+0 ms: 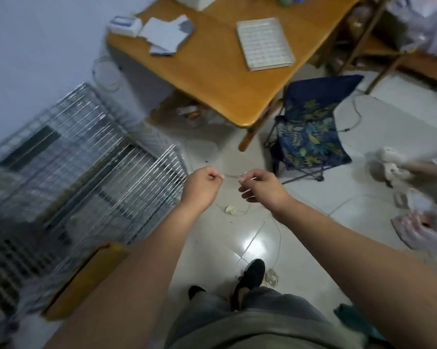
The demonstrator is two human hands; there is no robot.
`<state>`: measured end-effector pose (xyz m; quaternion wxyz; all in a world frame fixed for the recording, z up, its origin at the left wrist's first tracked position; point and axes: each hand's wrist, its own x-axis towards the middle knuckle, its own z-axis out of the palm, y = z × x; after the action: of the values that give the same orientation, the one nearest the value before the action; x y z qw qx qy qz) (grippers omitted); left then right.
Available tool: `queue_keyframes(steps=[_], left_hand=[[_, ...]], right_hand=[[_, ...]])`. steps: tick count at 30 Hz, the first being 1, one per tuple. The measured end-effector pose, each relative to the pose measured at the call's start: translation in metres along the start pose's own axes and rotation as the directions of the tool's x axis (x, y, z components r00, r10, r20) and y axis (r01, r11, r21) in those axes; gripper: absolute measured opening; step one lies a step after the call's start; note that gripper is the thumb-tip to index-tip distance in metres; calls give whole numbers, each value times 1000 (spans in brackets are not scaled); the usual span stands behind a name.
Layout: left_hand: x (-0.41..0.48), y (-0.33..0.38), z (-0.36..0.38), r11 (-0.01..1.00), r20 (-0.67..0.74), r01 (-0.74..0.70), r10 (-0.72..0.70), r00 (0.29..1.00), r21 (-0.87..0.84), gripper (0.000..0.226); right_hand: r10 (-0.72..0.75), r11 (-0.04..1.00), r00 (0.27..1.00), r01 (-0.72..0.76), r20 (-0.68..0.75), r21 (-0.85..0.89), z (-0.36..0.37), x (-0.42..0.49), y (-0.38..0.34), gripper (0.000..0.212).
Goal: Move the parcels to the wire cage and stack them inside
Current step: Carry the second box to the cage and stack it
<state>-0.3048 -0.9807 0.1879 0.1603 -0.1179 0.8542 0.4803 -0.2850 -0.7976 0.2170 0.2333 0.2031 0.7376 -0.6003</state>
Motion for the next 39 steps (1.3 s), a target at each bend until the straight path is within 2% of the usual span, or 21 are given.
queue_keyframes(steps=[5,9,12,17,23,27,33,39], left_hand=[[30,54,73,990,164,-80,60,985,117,12],[46,90,132,958,359,-189,102,928,215,12],[48,117,178,923,505,-298,141,852,245,12],[26,152,259,851,732,-483,195,653,205,15],[-32,169,343,758,893,-635,174,414,147,18],[-77,173,391,715,946,-692,144,291,104,16],[-140,183,469,663,978,-743,79,192,93,12],[-190,201,546,630,988,-772,45,145,84,17]], right_hand=[[78,988,975,-47,-209,147,-85,-3,21,3],[179,954,912,-68,-370,293,-139,-19,48,3],[261,913,835,-51,-484,405,-171,-41,72,2],[437,804,650,28,-622,594,-199,-95,123,4],[614,673,446,134,-651,727,-208,-159,183,5],[695,598,349,205,-628,775,-215,-194,222,3],[760,529,275,266,-589,806,-248,-232,282,5],[810,463,238,300,-536,834,-293,-263,333,6]])
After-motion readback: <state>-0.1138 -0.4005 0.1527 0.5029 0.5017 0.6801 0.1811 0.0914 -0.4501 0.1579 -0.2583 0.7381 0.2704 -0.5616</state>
